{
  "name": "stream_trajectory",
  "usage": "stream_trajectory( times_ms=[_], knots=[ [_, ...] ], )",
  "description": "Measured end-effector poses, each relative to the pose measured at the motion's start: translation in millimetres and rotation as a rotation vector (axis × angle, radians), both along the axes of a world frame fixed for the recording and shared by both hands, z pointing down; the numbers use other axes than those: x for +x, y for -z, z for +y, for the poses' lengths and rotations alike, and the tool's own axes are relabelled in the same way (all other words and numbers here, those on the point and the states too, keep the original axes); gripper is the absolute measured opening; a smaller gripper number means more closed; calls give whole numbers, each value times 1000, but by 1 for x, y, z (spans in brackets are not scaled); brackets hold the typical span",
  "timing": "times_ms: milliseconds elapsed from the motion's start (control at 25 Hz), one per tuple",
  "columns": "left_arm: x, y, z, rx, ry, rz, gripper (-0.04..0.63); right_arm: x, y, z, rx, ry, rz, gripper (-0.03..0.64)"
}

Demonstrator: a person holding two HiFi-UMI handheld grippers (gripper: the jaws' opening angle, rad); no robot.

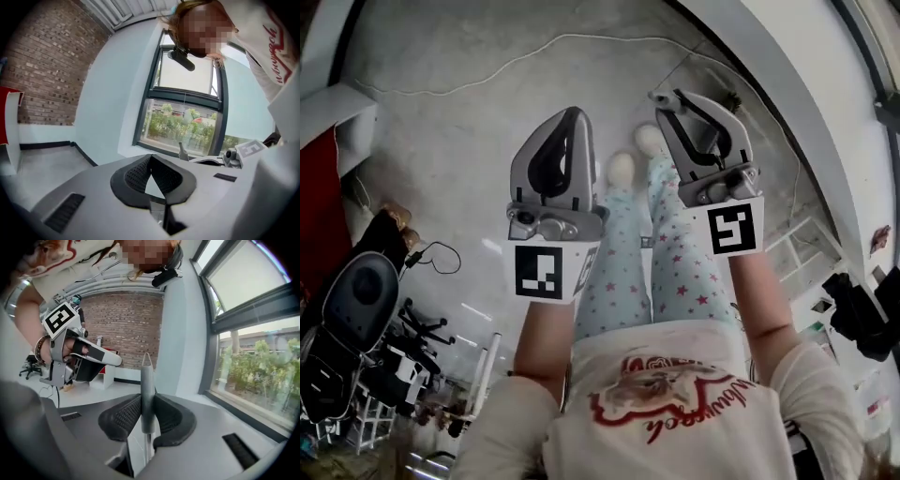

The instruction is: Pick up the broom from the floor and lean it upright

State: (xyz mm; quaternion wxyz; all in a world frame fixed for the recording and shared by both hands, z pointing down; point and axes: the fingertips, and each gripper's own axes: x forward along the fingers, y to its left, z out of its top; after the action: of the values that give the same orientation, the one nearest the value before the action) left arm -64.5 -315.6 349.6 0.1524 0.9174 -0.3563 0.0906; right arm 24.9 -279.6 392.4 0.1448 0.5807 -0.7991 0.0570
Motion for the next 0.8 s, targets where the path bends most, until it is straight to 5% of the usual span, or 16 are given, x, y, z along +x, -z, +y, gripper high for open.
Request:
stream_trajectory(
  times_ms=[320, 800],
  knots=[
    [57, 59, 46, 74, -360, 11, 21, 77, 81, 80, 114, -354, 90, 98],
    [156, 131, 177, 149, -691, 48, 21, 190, 181, 259, 290, -887, -52, 97]
  ],
)
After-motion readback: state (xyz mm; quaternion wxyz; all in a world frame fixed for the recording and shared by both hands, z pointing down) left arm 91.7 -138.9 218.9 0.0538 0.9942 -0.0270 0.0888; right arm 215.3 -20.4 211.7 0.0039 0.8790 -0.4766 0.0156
